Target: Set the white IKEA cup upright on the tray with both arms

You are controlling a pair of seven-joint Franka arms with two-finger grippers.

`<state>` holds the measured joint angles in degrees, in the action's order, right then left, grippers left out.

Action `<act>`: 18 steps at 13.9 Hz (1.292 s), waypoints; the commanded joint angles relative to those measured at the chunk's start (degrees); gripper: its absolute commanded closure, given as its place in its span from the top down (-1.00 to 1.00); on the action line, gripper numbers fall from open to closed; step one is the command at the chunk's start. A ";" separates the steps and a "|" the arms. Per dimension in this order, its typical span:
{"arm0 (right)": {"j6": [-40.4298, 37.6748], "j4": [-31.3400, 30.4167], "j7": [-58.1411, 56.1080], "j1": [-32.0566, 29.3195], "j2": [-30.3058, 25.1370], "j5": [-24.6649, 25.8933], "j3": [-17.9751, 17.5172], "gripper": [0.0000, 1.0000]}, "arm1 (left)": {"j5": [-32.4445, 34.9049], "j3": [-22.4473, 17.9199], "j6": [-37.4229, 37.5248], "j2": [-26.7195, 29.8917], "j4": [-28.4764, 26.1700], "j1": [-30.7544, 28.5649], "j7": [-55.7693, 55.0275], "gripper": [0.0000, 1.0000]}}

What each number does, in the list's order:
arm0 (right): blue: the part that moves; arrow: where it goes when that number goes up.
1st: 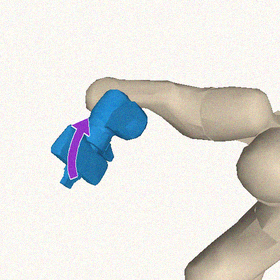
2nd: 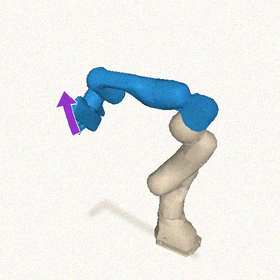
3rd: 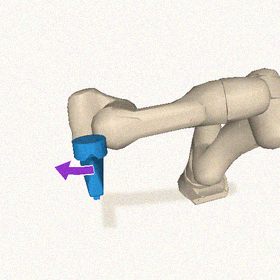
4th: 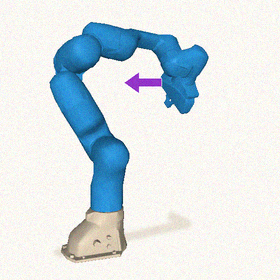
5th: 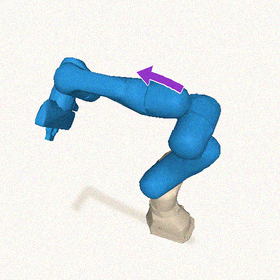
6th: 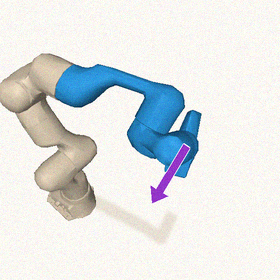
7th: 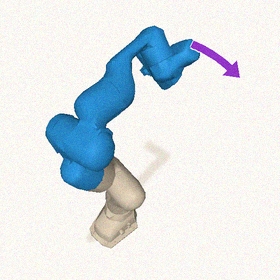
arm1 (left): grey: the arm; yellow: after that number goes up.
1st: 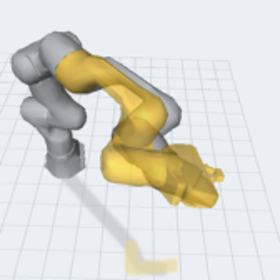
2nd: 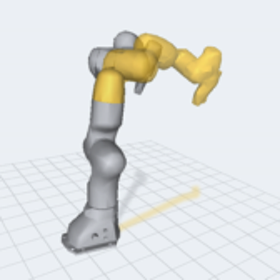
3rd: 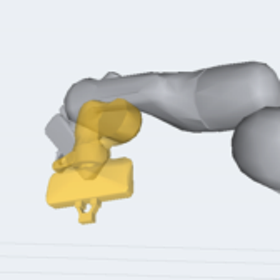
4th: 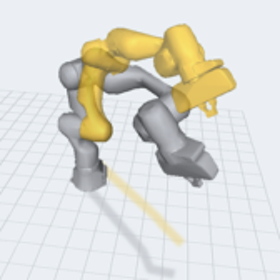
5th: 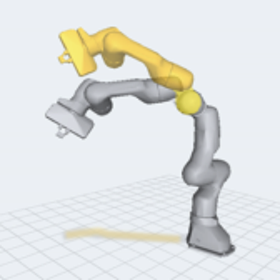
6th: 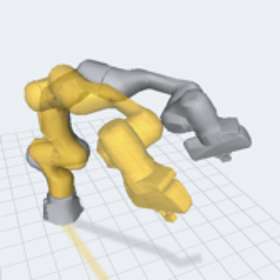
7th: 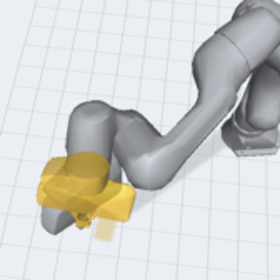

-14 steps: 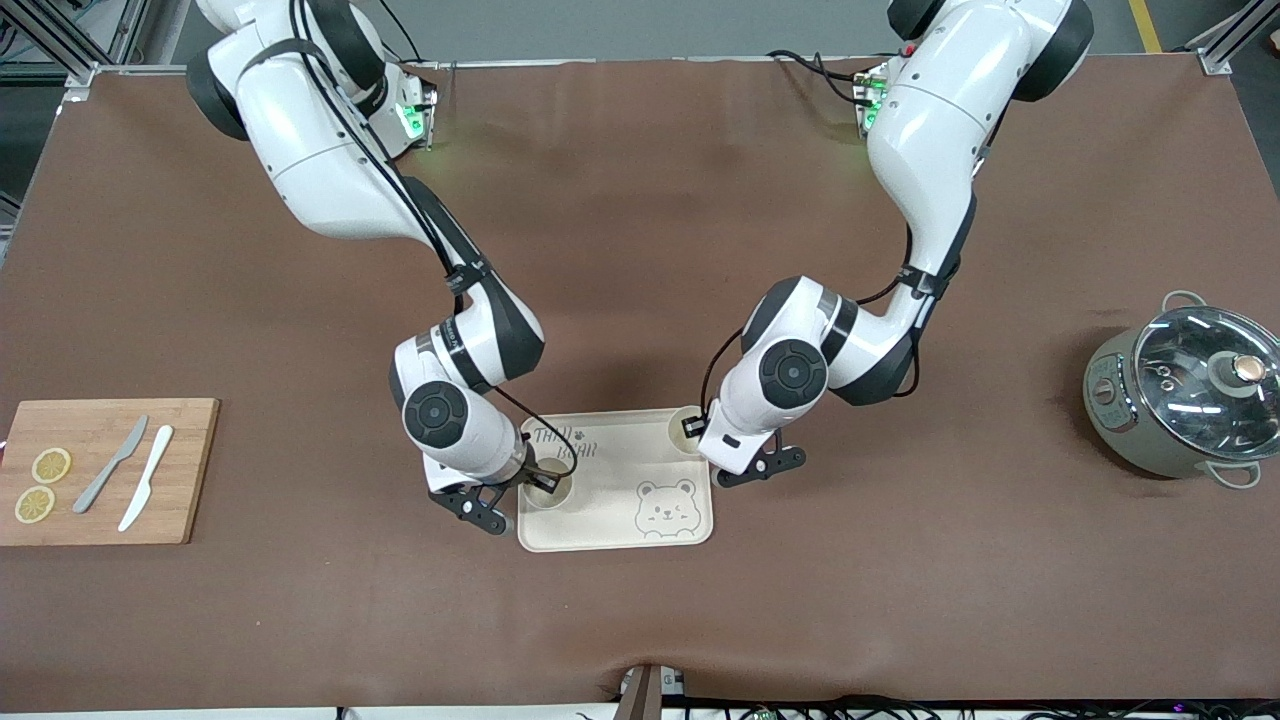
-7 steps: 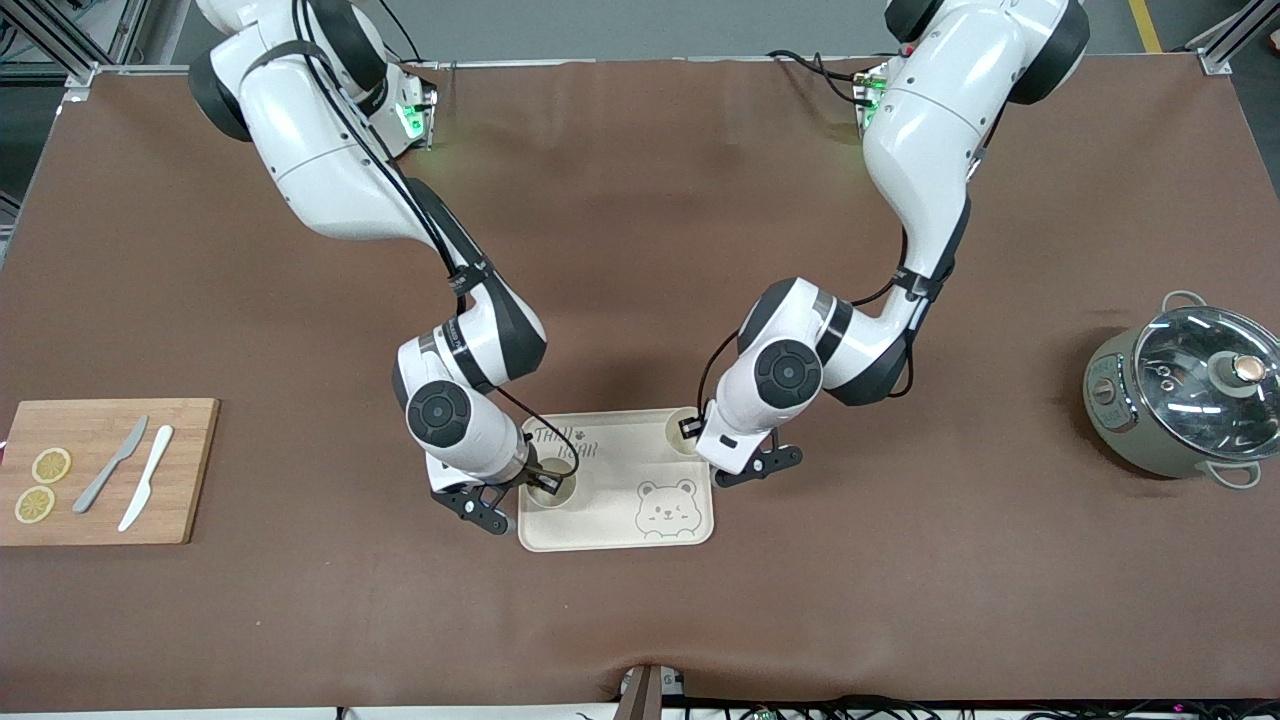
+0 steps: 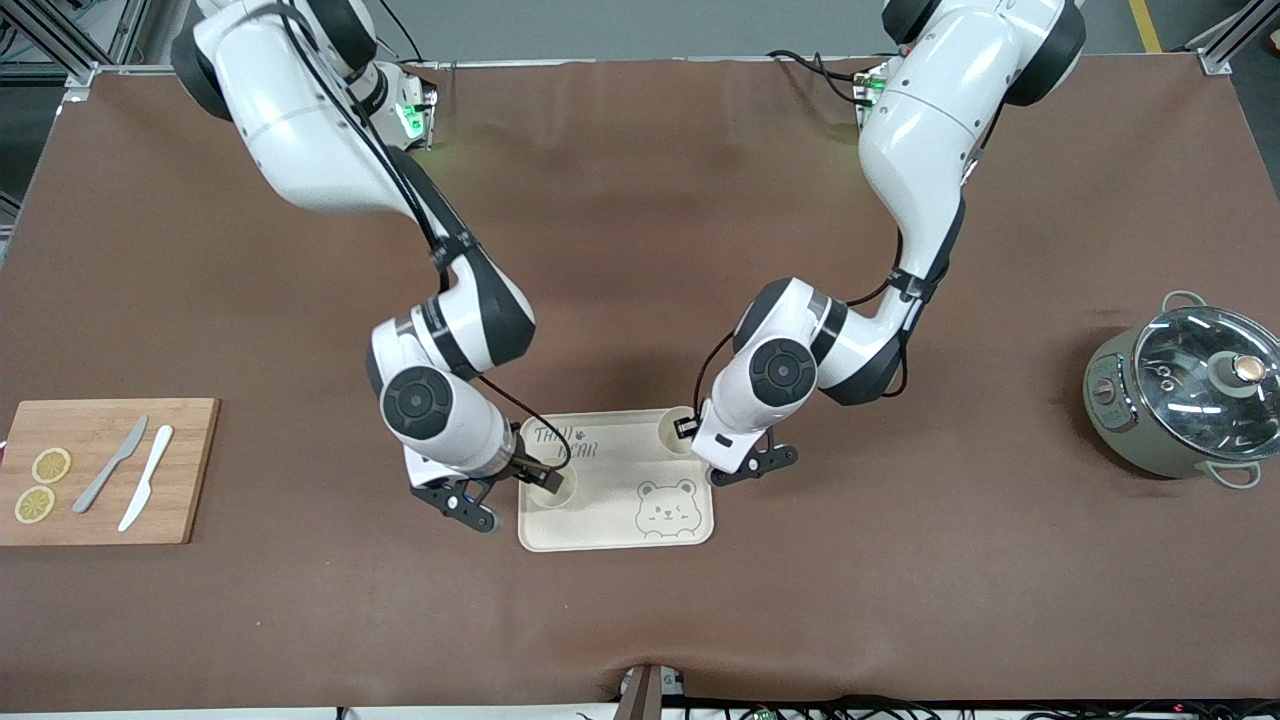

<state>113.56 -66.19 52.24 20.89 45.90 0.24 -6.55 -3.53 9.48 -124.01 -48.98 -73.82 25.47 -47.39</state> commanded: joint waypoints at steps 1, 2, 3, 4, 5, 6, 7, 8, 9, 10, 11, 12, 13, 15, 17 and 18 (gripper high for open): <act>-7.10 -2.01 -3.10 -1.64 -7.21 -0.32 -0.22 1.00 | 0.72 -0.25 0.52 1.95 0.17 0.01 -1.03 1.00; -9.38 -2.10 -4.59 -2.51 -8.97 -0.32 -0.22 1.00 | 0.89 -0.25 1.04 2.92 0.17 -0.16 -1.12 1.00; -12.10 -2.18 -6.61 -3.74 -10.82 -0.32 -0.22 1.00 | 1.07 -0.34 2.27 3.89 0.17 -0.42 -1.12 1.00; -15.18 -2.18 -9.24 -5.14 -12.58 -0.32 -0.22 1.00 | 1.24 -0.34 3.15 5.03 0.17 -1.12 -1.04 1.00; -18.43 -2.18 -12.48 -6.98 -14.59 -0.41 -0.22 1.00 | 1.59 -0.43 3.42 6.00 0.08 -1.74 -0.95 1.00; -21.24 -2.18 -16.00 -9.00 -16.53 -0.41 -0.22 1.00 | 2.29 -0.52 3.42 7.05 -0.01 -1.66 -0.95 1.00; -23.80 -2.18 -19.86 -11.11 -18.38 -0.41 -0.22 1.00 | 4.82 -0.52 3.60 8.71 -0.36 -1.57 -0.95 1.00; -25.65 -2.18 -23.90 -13.48 -19.79 -0.41 -0.22 1.00 | 8.33 -0.43 4.73 9.69 -0.45 -1.66 -0.69 1.00; -27.06 -2.18 -28.47 -15.94 -20.93 -0.33 -0.22 1.00 | 11.24 -0.43 6.05 10.83 -0.45 -1.92 0.27 1.00; -28.03 -2.27 -32.60 -18.40 -21.73 -0.32 -0.22 1.00 | 12.57 -0.34 7.45 12.06 -0.45 -2.96 2.20 1.00; -28.74 -2.36 -36.47 -21.04 -22.26 -0.32 -0.13 1.00 | 12.50 -0.25 9.12 13.11 -0.53 -4.54 5.52 1.00; -29.00 -2.45 -40.16 -23.41 -22.52 -0.32 -0.13 1.00 | 11.97 -0.25 10.70 14.17 -0.54 -6.21 9.04 1.00; -28.92 -2.45 -43.59 -25.70 -22.61 -0.32 -0.13 1.00 | 11.79 0.10 12.28 15.14 -0.54 -7.97 12.29 1.00; -28.13 -2.45 -50.02 -29.83 -22.26 -0.24 0.04 1.00 | 11.79 0.27 15.62 17.42 -0.54 -9.91 14.86 1.00; -26.38 -2.45 -51.80 -31.61 -21.91 0.64 0.13 1.00 | 11.88 0.27 18.61 19.18 -0.62 -12.10 18.72 1.00; -25.59 -2.88 -51.80 -31.61 -22.00 0.82 0.13 1.00 | 11.79 0.27 19.59 19.89 -0.62 -13.16 21.00 1.00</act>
<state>86.37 -67.65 1.09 -10.38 24.67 0.22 -5.52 7.72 9.13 -106.46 -31.81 -72.67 13.79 -29.48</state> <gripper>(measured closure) 0.000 0.000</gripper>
